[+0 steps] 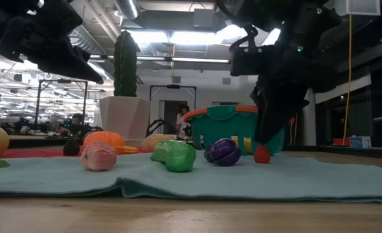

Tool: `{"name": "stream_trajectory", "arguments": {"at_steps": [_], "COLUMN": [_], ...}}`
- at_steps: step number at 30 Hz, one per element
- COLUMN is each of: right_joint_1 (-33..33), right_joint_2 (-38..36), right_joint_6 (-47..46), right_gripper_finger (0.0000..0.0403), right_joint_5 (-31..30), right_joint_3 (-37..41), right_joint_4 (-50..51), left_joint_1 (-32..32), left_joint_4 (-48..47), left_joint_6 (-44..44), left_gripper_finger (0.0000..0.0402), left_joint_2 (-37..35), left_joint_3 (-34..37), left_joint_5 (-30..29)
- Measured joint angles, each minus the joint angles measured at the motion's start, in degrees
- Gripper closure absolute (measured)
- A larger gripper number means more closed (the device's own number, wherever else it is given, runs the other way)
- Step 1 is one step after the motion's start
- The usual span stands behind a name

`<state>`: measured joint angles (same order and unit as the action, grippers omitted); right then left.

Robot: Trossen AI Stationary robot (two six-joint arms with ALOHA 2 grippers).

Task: Build produce basket
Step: Put the red raspberry into the blue basket

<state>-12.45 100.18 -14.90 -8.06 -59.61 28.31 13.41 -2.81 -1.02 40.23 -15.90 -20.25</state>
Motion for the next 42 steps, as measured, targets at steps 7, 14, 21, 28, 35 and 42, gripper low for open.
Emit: {"name": "stream_trajectory", "arguments": {"at_steps": [7, 14, 21, 28, 35, 42], "right_joint_1": [0.00, 0.00, 0.00, 0.00, 0.00, 0.02], "right_joint_2": [1.71, 2.37, 2.42, 2.42, 3.53, 4.19], "right_joint_6": [0.12, 0.13, 0.09, 0.11, 0.42, 0.31], "right_gripper_finger": [0.0256, 0.0256, 0.0256, 0.0256, 0.0256, 0.0256], "right_joint_5": [-0.02, -0.13, -0.19, -0.12, -0.25, -0.06], "right_joint_3": [0.01, 0.04, 0.04, 0.04, 0.02, 0.04], "right_joint_4": [-0.36, -0.85, -0.78, -0.78, -1.43, -1.80], "left_joint_1": [0.02, 0.02, 0.02, 0.02, 0.02, 0.02], "left_joint_4": [-0.90, -1.21, -1.22, -1.22, -1.22, -1.20], "left_joint_6": [-0.32, -0.35, -0.35, -0.35, -0.35, -0.35], "left_gripper_finger": [0.0401, 0.0401, 0.0401, 0.0401, 0.0401, 0.0401], "left_joint_2": [0.02, 0.01, 0.02, 0.00, 0.01, 0.00], "left_joint_3": [0.02, 0.02, 0.02, 0.02, 0.02, 0.02], "left_joint_5": [0.00, 0.00, 0.00, 0.00, 0.00, 0.00]}}
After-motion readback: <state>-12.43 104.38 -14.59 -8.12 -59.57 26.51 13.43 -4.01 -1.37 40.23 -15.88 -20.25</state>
